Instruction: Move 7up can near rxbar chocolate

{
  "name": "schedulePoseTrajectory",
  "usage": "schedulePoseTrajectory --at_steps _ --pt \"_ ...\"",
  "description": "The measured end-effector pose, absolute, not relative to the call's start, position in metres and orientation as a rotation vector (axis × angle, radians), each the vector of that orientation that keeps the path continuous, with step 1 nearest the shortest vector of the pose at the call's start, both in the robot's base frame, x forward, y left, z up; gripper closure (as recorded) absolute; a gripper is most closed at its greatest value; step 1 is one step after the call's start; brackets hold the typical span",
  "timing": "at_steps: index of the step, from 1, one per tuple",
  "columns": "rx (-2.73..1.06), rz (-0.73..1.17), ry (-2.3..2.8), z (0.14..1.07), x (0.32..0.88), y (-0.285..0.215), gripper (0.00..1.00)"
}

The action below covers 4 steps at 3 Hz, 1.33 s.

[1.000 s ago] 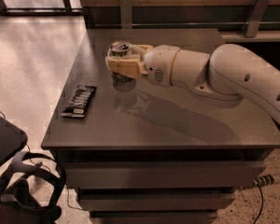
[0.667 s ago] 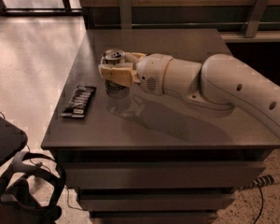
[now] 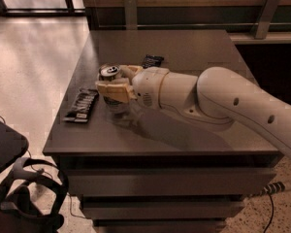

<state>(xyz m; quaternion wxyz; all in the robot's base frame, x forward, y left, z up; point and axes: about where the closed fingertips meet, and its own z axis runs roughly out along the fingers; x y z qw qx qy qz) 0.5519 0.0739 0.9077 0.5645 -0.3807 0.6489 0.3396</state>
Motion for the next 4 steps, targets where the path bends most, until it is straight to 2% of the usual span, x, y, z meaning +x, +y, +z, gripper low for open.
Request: schedulePoseTrajectory --at_steps 1,2,4 --pt "-0.927 0.78 1.522 0.8998 0.5484 0.0818 1.0" --pt "-0.935 0.779 1.519 0.8997 0.5469 0.0853 0.8" --pt "-0.942 0.781 1.515 0.901 0.5452 0.0891 0.33"
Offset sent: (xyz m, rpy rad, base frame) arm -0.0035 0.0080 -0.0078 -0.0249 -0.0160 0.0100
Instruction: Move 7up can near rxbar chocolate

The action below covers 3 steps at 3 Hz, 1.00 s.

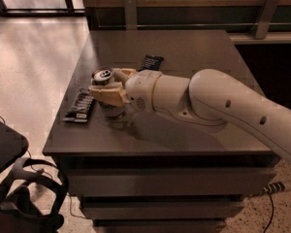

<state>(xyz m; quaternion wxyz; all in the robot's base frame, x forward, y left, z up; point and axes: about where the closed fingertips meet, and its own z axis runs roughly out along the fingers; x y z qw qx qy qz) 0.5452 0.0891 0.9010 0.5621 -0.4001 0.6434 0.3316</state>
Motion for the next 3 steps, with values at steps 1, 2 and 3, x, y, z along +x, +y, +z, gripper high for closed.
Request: schedulePoseTrajectory --at_steps 1,2,3 --pt "-0.946 0.782 1.513 0.9017 0.5443 0.0911 0.08" --pt "-0.949 0.783 1.512 0.9022 0.5436 0.0925 0.0" --pt "-0.949 0.783 1.512 0.9022 0.5436 0.0925 0.0"
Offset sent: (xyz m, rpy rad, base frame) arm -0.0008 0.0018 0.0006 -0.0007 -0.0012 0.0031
